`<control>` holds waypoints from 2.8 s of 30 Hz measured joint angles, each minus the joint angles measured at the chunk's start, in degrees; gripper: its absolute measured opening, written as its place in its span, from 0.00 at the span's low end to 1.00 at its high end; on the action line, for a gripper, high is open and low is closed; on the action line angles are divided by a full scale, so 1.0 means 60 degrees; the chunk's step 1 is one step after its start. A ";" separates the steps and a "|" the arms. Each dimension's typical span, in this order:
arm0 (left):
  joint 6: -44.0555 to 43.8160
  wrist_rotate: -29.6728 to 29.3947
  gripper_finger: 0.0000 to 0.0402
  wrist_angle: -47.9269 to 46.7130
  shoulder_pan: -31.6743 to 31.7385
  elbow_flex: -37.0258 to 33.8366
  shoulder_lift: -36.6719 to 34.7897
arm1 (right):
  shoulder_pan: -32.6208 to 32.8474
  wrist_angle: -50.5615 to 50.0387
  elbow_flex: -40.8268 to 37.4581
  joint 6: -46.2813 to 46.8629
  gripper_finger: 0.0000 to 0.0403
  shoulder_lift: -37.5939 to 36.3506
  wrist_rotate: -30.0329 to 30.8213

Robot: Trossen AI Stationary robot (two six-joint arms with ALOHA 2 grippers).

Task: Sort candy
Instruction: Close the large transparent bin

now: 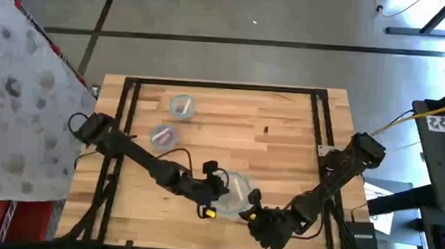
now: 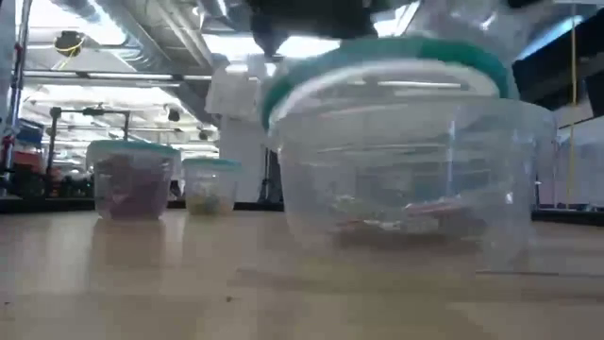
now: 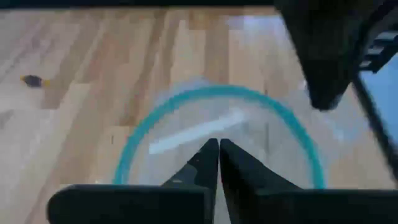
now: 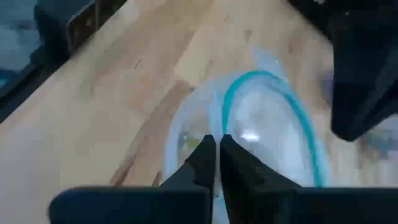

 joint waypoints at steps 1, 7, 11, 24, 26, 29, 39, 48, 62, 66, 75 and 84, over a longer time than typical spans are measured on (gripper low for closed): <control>0.0000 -0.0009 0.00 0.0045 0.0001 0.0001 -0.0036 | 0.0001 0.0004 0.0000 0.0047 0.00 0.0000 -0.0115; -0.0040 0.0508 0.00 0.0234 0.0036 0.0012 0.0104 | -0.0004 0.0037 -0.0023 0.0397 0.00 0.0033 -0.0992; -0.0050 0.0971 0.00 0.0292 0.0073 -0.0002 0.0552 | -0.0004 -0.0001 -0.0033 0.0411 0.00 0.0033 -0.1005; -0.0216 0.1767 0.00 0.0654 0.0332 0.0008 0.1347 | -0.0051 -0.0053 -0.0025 0.0576 0.00 0.0033 -0.1570; -0.0257 0.1990 0.00 0.0622 0.0396 0.0005 0.1484 | -0.0065 -0.0069 -0.0022 0.0772 0.02 0.0033 -0.1797; -0.0277 0.2230 0.00 0.0725 0.0470 0.0015 0.1696 | -0.0127 -0.0076 -0.0018 0.1053 0.10 0.0033 -0.2045; -0.0423 0.2483 0.00 0.0767 0.0544 0.0049 0.1916 | 0.0159 -0.1232 0.0457 0.3620 0.33 -0.0103 -0.4820; -0.0103 0.2396 0.00 0.0529 0.0620 0.0027 0.1865 | 0.0820 -0.0962 -0.0430 0.4521 0.28 0.0690 -0.2128; -0.0203 0.3302 0.00 0.0939 0.0635 -0.0010 0.1896 | 0.0170 -0.0373 -0.0672 0.4945 0.26 0.1349 0.0052; 0.0078 0.3239 0.00 0.0989 0.0638 -0.0010 0.1943 | -0.0144 -0.0546 -0.0692 0.4972 0.26 0.1372 0.1036; 0.0219 0.2864 0.00 0.0620 0.0653 0.0027 0.1943 | -0.0226 -0.2130 -0.0670 0.5625 0.26 0.0383 0.0925; 0.0251 0.3052 0.00 0.0968 0.0575 -0.0022 0.1665 | 0.0455 -0.0917 -0.0947 0.6272 0.26 0.0249 -0.0288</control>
